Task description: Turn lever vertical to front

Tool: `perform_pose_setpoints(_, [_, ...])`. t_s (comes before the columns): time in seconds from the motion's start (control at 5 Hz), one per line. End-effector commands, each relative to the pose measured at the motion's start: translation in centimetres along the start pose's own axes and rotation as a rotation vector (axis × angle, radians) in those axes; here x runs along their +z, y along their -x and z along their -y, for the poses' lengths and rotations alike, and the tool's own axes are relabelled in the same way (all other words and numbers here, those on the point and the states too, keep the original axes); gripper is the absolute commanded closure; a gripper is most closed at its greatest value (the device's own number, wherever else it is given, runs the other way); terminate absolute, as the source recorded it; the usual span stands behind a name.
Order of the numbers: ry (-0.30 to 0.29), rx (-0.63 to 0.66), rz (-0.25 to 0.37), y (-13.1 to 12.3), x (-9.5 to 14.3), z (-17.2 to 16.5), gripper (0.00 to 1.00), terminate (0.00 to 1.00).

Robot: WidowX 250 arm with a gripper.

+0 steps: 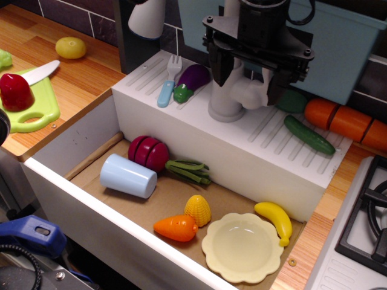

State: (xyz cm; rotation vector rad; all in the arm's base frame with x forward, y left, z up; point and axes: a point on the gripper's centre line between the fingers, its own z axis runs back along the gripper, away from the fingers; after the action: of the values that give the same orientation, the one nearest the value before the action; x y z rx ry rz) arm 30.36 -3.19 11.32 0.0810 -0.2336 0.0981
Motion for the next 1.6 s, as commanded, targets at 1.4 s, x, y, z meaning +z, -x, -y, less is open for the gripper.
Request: perform_pose_setpoints(1.4, [-0.011, -0.062, 0.256, -7.5, -1.6, 1.3, 0.0, 0.0])
